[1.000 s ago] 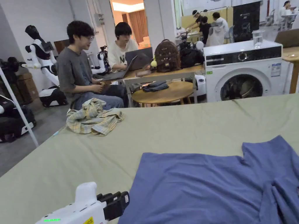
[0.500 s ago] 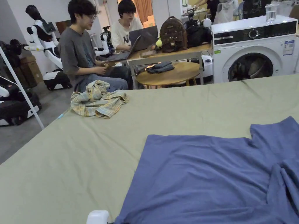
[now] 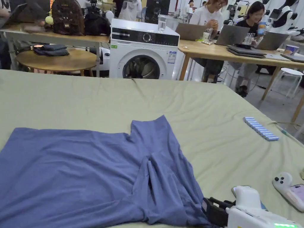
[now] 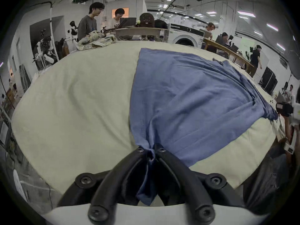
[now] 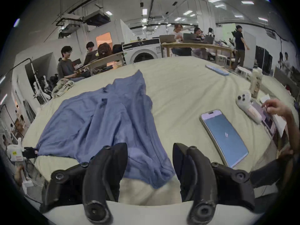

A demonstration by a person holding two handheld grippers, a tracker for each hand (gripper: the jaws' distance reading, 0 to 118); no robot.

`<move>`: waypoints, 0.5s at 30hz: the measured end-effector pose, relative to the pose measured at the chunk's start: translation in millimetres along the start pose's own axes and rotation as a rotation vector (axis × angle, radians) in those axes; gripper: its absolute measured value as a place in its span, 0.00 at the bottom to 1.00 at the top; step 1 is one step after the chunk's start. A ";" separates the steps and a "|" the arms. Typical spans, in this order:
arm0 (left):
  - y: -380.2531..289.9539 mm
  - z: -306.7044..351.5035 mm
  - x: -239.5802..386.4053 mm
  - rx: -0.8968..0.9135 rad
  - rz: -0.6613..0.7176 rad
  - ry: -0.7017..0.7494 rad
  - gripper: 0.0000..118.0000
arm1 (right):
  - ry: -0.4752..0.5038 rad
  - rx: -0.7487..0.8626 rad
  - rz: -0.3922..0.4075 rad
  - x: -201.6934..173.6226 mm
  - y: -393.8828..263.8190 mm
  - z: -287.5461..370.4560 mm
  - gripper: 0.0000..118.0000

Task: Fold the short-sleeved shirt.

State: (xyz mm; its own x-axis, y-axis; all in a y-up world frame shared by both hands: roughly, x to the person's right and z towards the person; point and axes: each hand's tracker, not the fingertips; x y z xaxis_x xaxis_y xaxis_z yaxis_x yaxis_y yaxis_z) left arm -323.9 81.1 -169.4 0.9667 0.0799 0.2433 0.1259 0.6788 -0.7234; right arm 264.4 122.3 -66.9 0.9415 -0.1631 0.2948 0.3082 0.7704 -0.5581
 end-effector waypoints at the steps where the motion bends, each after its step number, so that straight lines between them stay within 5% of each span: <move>1: -0.9 -0.7 -3.5 -0.001 -0.005 0.002 0.01 | 0.004 -0.005 -0.018 2.8 -4.5 -2.6 0.50; 6: -1.9 -0.2 -7.7 -0.005 0.007 -0.004 0.01 | 0.004 -0.058 -0.023 6.5 -25.7 -23.3 0.50; 10: -2.0 -3.2 -12.9 -0.010 0.005 -0.001 0.01 | -0.002 -0.093 0.004 1.8 -42.5 -36.7 0.08; 15: 9.5 11.2 -15.4 0.002 0.033 -0.019 0.00 | 0.026 -0.062 0.029 -5.2 -28.6 -34.2 0.04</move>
State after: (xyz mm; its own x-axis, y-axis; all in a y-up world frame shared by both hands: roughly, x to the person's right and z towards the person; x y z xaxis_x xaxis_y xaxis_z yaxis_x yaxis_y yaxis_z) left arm -340.0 94.4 -172.8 0.9659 0.1164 0.2311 0.0931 0.6771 -0.7300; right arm 255.4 80.0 -79.0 0.9533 -0.1578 0.2576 0.2875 0.7359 -0.6131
